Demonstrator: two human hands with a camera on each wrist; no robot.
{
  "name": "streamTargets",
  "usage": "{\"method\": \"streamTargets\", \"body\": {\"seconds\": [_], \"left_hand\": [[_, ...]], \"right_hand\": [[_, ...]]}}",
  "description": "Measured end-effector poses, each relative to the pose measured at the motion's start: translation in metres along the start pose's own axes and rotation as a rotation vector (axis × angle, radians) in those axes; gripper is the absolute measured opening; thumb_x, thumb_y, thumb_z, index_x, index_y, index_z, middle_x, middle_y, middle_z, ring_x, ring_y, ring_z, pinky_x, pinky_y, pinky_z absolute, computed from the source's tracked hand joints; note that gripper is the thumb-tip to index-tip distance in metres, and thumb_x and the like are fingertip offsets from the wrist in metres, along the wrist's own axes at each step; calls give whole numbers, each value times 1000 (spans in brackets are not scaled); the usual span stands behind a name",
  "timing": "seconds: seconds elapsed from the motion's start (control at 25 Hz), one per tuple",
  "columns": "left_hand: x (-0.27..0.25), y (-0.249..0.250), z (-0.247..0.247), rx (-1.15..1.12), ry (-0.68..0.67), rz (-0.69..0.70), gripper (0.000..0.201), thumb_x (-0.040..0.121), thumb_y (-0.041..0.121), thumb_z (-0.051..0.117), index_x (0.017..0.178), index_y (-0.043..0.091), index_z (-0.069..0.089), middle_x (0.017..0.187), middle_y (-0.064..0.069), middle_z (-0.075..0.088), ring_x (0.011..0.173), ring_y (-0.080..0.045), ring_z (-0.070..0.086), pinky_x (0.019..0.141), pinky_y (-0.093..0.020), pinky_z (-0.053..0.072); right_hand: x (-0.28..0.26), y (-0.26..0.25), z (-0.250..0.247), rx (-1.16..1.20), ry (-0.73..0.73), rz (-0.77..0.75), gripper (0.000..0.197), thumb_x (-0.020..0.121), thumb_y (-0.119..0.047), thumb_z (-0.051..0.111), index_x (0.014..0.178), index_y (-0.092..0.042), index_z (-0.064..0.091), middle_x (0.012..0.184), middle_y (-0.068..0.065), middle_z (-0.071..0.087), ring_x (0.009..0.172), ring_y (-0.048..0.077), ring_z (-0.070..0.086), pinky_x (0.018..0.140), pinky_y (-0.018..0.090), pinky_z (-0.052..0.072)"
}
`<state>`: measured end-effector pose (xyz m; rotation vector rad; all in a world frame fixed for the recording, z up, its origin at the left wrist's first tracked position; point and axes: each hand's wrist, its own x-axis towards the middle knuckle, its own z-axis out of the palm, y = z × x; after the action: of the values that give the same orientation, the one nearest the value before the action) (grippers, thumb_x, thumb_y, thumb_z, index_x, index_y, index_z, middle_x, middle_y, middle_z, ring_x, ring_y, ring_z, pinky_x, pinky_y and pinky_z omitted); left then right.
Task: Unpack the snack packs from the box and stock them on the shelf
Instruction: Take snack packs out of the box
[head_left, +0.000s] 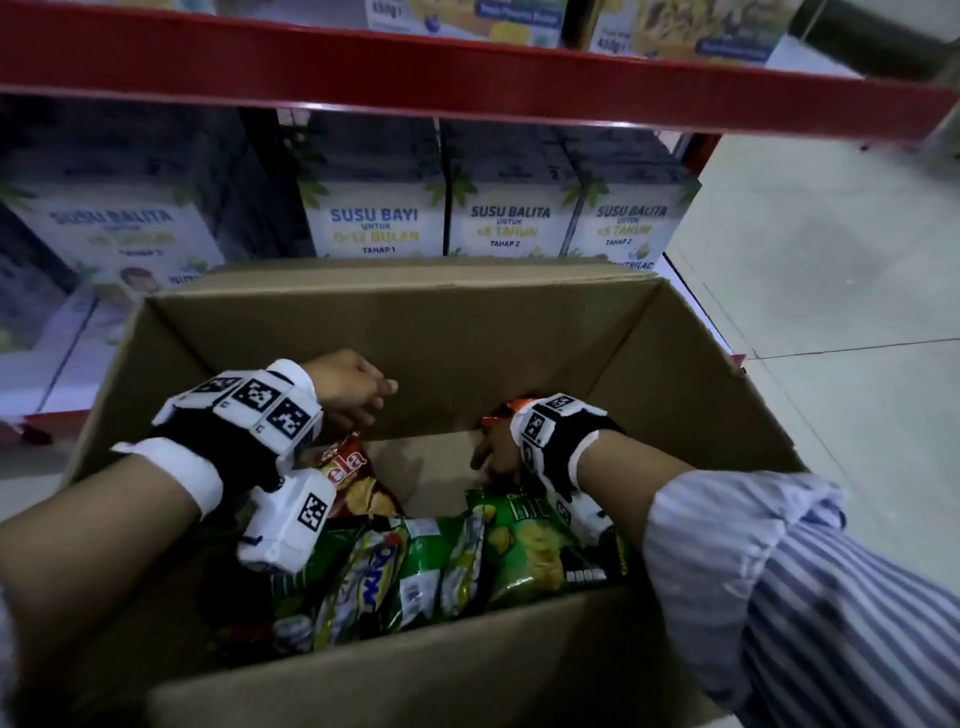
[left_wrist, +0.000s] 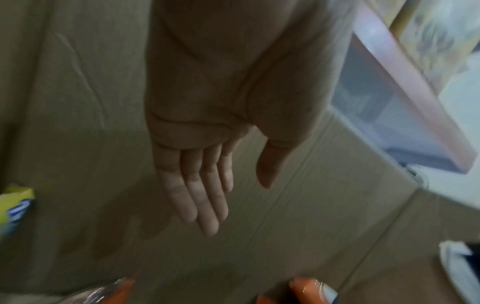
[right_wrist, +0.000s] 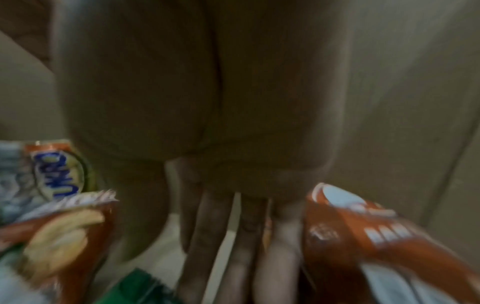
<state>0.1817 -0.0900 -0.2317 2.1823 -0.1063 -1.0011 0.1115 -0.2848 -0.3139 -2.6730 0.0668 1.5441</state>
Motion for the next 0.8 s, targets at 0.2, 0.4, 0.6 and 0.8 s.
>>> {"method": "streamTargets", "body": {"seconds": [0.2, 0.4, 0.6, 0.8], "left_hand": [[-29, 14, -13, -82, 8, 139, 19, 98, 28, 49, 110, 13, 49, 90, -6, 62, 71, -16, 59, 62, -26, 43], [-71, 18, -26, -10, -100, 247, 74, 75, 69, 49, 127, 15, 47, 113, -5, 63, 105, -17, 61, 86, -36, 52], [-101, 24, -29, 70, -187, 395, 132, 18, 89, 63, 132, 27, 38, 111, 10, 61, 95, -2, 58, 67, -22, 50], [-97, 17, -34, 209, -160, 381, 59, 78, 23, 75, 130, 8, 49, 130, -6, 60, 112, -12, 59, 96, -22, 48]], "right_hand": [[-48, -10, -24, 418, 91, -126, 11, 77, -21, 77, 87, -19, 75, 90, 5, 71, 90, 30, 64, 79, 37, 54], [-142, -18, -82, 486, 454, -242, 18, 81, -30, 73, 66, -22, 68, 63, -12, 63, 65, 7, 53, 67, 23, 43], [-202, -21, -100, 542, 724, -317, 21, 82, -38, 69, 72, -20, 68, 67, -1, 61, 63, 10, 54, 70, 26, 43], [-196, -21, -89, 434, 690, -321, 17, 88, -39, 62, 94, -23, 68, 83, -4, 69, 68, 12, 63, 71, 24, 49]]}}
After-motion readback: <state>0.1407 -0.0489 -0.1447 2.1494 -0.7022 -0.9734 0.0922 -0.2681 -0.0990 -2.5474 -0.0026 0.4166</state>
